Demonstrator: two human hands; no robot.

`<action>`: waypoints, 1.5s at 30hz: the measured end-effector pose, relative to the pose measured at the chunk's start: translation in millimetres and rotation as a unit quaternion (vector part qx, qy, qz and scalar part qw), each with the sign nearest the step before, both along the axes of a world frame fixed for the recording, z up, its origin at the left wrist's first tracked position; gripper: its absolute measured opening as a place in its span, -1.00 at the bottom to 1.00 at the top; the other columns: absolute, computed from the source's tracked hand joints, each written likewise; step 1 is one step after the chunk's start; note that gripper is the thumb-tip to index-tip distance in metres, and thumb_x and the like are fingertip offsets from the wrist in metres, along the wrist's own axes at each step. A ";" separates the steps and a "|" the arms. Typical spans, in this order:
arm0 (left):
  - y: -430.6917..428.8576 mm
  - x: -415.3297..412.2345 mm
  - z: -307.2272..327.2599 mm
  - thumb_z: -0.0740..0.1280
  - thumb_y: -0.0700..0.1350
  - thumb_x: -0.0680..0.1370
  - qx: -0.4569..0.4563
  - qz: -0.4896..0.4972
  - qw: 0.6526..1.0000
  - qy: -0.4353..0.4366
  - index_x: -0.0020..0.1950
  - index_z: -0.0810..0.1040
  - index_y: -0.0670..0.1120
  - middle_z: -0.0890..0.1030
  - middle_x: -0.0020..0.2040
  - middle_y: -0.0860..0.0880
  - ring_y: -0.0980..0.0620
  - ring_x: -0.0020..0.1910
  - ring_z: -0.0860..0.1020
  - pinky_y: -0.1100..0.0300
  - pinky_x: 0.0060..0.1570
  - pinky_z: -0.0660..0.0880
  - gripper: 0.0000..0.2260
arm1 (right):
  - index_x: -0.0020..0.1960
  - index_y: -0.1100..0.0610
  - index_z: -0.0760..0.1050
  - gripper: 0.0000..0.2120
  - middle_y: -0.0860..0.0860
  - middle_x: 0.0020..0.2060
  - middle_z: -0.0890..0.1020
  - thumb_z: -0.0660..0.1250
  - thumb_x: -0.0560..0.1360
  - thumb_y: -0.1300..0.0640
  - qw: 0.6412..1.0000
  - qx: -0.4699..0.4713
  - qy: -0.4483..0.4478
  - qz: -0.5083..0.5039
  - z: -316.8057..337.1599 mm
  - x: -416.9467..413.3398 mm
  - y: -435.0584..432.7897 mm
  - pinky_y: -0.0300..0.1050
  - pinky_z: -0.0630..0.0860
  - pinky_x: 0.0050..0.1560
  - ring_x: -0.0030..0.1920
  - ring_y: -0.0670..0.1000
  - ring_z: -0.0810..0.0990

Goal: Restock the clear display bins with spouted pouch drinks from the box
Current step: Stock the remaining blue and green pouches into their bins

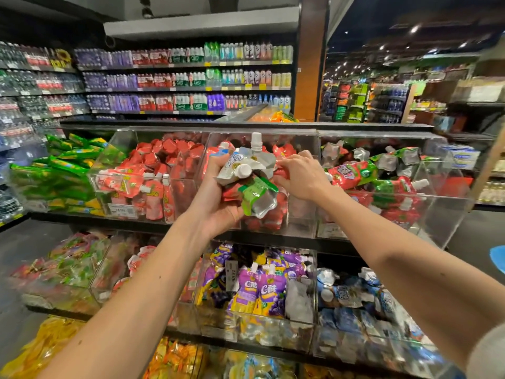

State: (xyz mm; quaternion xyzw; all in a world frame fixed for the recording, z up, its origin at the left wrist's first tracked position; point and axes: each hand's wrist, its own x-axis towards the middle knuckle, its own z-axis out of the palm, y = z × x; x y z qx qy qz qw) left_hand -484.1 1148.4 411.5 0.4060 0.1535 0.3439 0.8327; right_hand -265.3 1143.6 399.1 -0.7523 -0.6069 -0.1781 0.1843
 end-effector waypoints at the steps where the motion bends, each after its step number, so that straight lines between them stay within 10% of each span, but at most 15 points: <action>1: -1.8 2.2 -0.9 0.31 0.11 0.51 0.003 -0.004 1.000 0.002 -0.12 0.73 -0.13 0.69 -0.07 -0.11 -0.04 -0.17 0.68 0.06 -0.17 0.65 -0.66 | 0.35 0.09 0.50 -0.55 0.10 0.26 0.58 0.25 0.55 -0.11 1.000 -0.001 0.016 0.008 -1.9 1.4 -2.1 0.15 0.41 0.28 0.33 0.20 0.38; 6: -10.3 14.9 -7.9 0.27 0.08 0.54 0.017 -0.024 1.000 0.010 0.01 0.69 -0.12 0.69 -0.01 -0.10 -0.04 -0.13 0.68 0.06 -0.12 0.64 -0.68 | 0.33 0.10 0.50 -0.62 0.06 0.26 0.57 0.32 0.51 0.18 0.978 0.126 0.160 0.051 -7.9 -13.9 -43.2 0.09 0.32 0.41 0.38 0.10 0.36; 8: -16.4 20.3 -12.4 0.28 0.09 0.53 0.033 -0.039 0.999 0.010 -0.03 0.71 -0.11 0.70 -0.01 -0.11 -0.04 -0.12 0.68 0.04 -0.07 0.63 -0.67 | 0.14 0.08 0.60 -0.77 0.06 0.11 0.66 0.31 0.51 0.13 0.881 0.165 0.422 0.134 -13.3 -28.8 -76.8 0.17 0.46 0.31 0.21 0.09 0.56; 11: -33.3 28.9 -24.9 0.29 0.10 0.54 0.076 -0.066 0.994 0.048 0.01 0.70 -0.11 0.72 -0.06 -0.11 -0.01 -0.20 0.69 0.10 -0.22 0.64 -0.68 | 0.34 0.06 0.49 -0.45 0.06 0.21 0.64 0.31 0.48 -0.24 0.735 0.072 0.635 0.229 -30.5 -43.1 -123.7 0.20 0.52 0.25 0.23 0.13 0.60; 13: -46.1 38.1 -39.9 0.37 0.15 0.48 0.164 -0.069 0.978 0.111 0.11 0.66 -0.09 0.71 -0.04 -0.10 -0.01 -0.26 0.66 0.14 -0.32 0.61 -0.63 | 0.42 0.07 0.40 -0.26 0.05 0.23 0.63 0.39 0.40 -0.34 0.722 0.052 0.653 0.224 -41.9 -45.6 -146.6 0.15 0.54 0.21 0.23 0.12 0.61; 19: -76.5 72.1 -88.8 0.42 0.10 0.50 0.286 -0.100 0.929 0.211 0.16 0.61 -0.10 0.67 -0.33 0.04 0.06 -0.49 0.60 0.30 -0.56 0.44 -0.65 | 0.25 0.19 0.48 -0.60 0.07 -0.01 0.73 0.48 0.46 0.27 0.699 0.078 0.701 0.115 -79.0 -37.1 -189.6 -0.21 0.61 -0.09 -0.01 -0.02 0.71; 23: -85.8 91.7 -127.0 0.24 0.16 0.53 0.332 -0.137 0.903 0.236 0.18 0.60 -0.09 0.71 -0.04 -0.09 0.16 -0.28 0.61 0.39 -0.38 0.49 -0.60 | 0.05 0.18 0.50 -0.78 -0.08 -0.31 0.72 0.38 0.48 0.42 0.691 0.093 0.715 0.047 -107.2 -23.3 -219.8 -0.33 0.54 -0.31 -0.28 -0.15 0.69; 26: -87.6 102.8 -153.2 0.29 0.39 0.44 0.364 -0.163 0.880 0.258 0.23 0.58 0.01 0.70 0.00 0.00 0.20 -0.03 0.57 0.40 -0.09 0.42 -0.44 | 0.12 0.30 0.53 -0.71 0.09 -0.18 0.72 0.44 0.42 0.43 0.682 0.105 0.724 -0.010 -131.4 3.3 -251.8 -0.24 0.58 -0.26 -0.21 -0.03 0.70; 30: -98.0 121.9 -182.5 0.37 0.15 0.55 0.412 -0.244 0.822 0.309 0.41 0.44 0.06 0.56 -0.32 0.20 0.27 -0.35 0.43 0.39 -0.25 0.38 -0.54 | 0.10 0.30 0.53 -0.70 0.15 -0.09 0.69 0.49 0.40 0.40 0.719 -0.028 0.694 -0.012 -150.8 37.7 -289.3 -0.14 0.62 -0.12 -0.09 0.06 0.70; 33: -126.3 139.7 -189.3 0.32 0.08 0.61 0.411 -0.309 0.795 0.322 0.12 0.59 0.10 0.56 -0.20 0.18 0.24 -0.23 0.46 0.31 -0.16 0.40 -0.86 | 0.19 0.20 0.55 -0.54 0.19 0.09 0.68 0.58 0.33 0.23 0.718 -0.120 0.685 -0.010 -164.9 61.1 -299.9 0.12 0.57 0.20 0.11 0.16 0.66; 38: -141.3 166.8 -196.4 0.37 0.40 0.43 0.380 -0.282 0.820 0.323 0.05 0.67 0.06 0.67 0.01 0.06 0.09 0.01 0.58 0.07 0.05 0.44 -0.54 | 0.38 0.11 0.43 -0.46 0.05 0.12 0.69 0.51 0.45 0.15 0.633 -0.114 0.765 -0.032 -175.1 95.2 -307.4 -0.07 0.62 0.05 0.12 0.04 0.67; 42: -146.9 173.8 -190.4 0.38 -0.01 0.59 0.345 -0.174 0.862 0.328 -0.10 0.64 0.00 0.60 -0.31 0.19 0.26 -0.29 0.49 0.33 -0.24 0.36 -0.88 | 0.28 0.10 0.52 -0.59 0.17 0.12 0.67 0.43 0.47 0.03 0.507 -0.061 0.858 -0.056 -191.1 114.5 -312.5 0.16 0.54 0.19 0.12 0.23 0.62; 45: -135.6 169.4 -182.9 0.47 -0.14 0.53 0.305 -0.088 0.891 0.326 0.00 0.63 -0.03 0.69 -0.17 -0.05 0.10 -0.17 0.58 0.24 -0.14 0.46 -0.92 | 0.07 0.23 0.44 -0.83 0.23 -0.08 0.56 0.30 0.49 0.25 0.431 0.021 0.898 -0.084 -202.7 125.4 -309.7 0.05 0.63 -0.17 -0.12 0.24 0.56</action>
